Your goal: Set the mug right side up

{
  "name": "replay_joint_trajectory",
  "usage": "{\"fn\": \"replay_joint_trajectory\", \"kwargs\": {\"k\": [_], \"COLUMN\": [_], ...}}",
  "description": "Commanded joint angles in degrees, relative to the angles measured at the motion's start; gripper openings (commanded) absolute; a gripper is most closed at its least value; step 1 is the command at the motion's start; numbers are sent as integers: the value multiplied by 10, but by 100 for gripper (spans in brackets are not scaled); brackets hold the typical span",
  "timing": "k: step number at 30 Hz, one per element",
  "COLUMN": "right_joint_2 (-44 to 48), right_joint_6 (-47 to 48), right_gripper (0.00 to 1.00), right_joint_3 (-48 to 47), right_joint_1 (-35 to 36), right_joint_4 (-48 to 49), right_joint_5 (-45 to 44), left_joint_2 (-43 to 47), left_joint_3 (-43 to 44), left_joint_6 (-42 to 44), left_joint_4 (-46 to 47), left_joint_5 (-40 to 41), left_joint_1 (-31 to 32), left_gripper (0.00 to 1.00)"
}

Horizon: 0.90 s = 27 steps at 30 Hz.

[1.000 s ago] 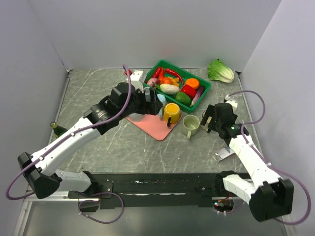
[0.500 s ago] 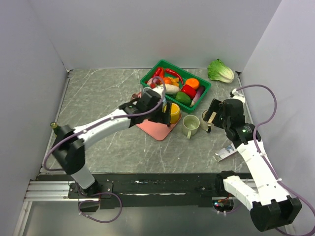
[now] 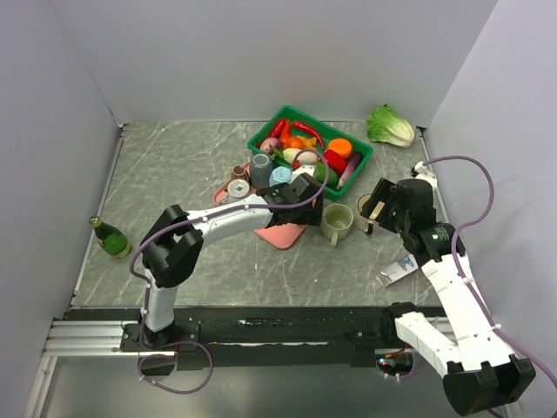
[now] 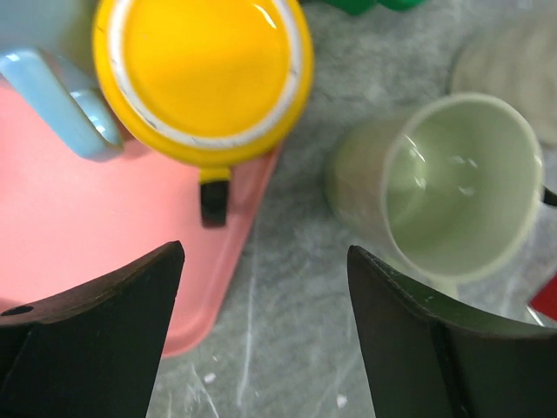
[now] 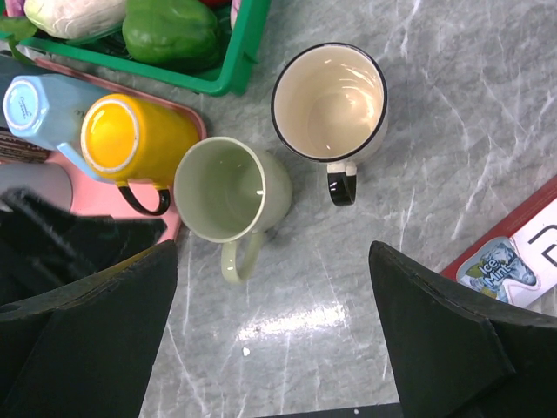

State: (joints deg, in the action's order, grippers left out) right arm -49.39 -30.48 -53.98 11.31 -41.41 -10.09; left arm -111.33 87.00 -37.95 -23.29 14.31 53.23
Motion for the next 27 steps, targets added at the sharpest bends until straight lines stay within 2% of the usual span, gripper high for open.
{"fn": "replay_joint_trajectory", "kwargs": {"k": [1, 9, 14, 21, 27], "right_joint_2": [10, 8, 9, 11, 13], "right_joint_6": [-8, -14, -19, -24, -26], "right_gripper": [96, 95, 95, 94, 94], "right_joint_3": [-10, -5, -1, 6, 12], "right_joint_1": [-3, -3, -3, -2, -3], "right_joint_4": [-6, -3, -3, -2, -1], "right_joint_5": [-5, 2, 2, 2, 4], "left_joint_2": [-23, -56, -67, -72, -79], "left_joint_3": [41, 53, 55, 55, 62], "left_joint_6": [9, 43, 49, 52, 53], "left_joint_4": [-6, 9, 16, 26, 33], "left_joint_5": [59, 61, 49, 51, 43], "left_joint_1": [-2, -4, -16, -29, -31], "left_gripper": [81, 70, 67, 52, 45]}}
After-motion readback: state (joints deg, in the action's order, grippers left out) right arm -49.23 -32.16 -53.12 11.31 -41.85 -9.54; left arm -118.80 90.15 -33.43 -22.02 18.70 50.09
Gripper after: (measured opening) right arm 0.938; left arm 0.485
